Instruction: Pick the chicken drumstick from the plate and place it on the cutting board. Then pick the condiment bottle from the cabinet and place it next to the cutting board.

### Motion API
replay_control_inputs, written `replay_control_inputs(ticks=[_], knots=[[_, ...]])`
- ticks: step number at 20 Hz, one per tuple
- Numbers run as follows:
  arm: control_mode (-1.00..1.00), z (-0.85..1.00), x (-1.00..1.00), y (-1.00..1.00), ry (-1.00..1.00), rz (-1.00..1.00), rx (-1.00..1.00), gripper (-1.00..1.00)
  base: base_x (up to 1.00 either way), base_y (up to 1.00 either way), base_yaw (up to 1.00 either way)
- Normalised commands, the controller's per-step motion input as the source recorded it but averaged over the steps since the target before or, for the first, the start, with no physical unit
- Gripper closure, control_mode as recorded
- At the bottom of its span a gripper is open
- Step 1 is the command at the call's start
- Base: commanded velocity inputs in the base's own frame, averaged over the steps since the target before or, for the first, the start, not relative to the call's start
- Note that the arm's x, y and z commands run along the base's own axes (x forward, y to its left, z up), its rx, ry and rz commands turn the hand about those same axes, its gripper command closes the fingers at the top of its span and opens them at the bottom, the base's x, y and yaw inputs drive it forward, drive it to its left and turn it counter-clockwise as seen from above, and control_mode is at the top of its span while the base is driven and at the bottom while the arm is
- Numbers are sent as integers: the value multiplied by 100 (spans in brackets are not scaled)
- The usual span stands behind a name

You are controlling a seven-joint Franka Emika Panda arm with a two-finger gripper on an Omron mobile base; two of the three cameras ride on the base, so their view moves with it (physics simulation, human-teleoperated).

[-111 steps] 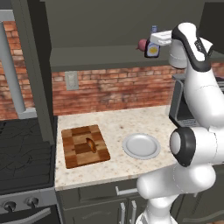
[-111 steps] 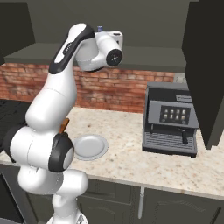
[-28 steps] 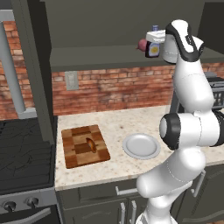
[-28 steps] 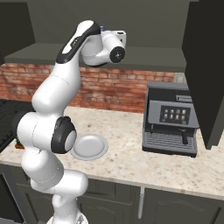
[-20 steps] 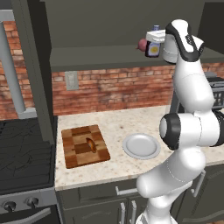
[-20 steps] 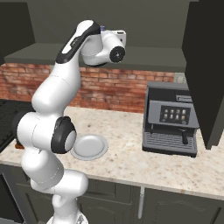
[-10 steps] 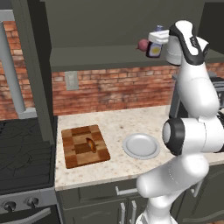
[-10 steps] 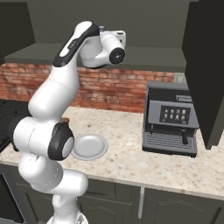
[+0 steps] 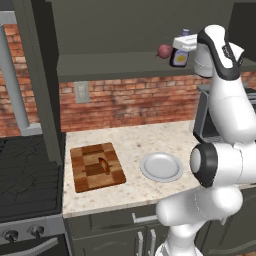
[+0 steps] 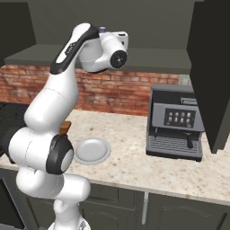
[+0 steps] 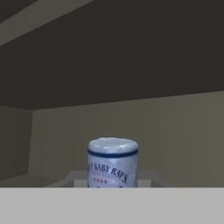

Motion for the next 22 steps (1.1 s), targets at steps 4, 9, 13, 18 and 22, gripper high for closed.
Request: replay_control_inputs(ticks=[4, 9, 13, 18, 22], knots=[[-100, 17, -19, 0, 2, 0, 0, 100, 0, 0, 0], [-100, 19, -17, 0, 5, 0, 0, 100, 0, 0, 0], [-100, 18, -16, 0, 6, 0, -3, 100, 0, 0, 0], [-100, 1, -26, 0, 0, 0, -1, 100, 0, 0, 0], [-100, 3, -32, 0, 0, 0, 0, 100, 0, 0, 0]])
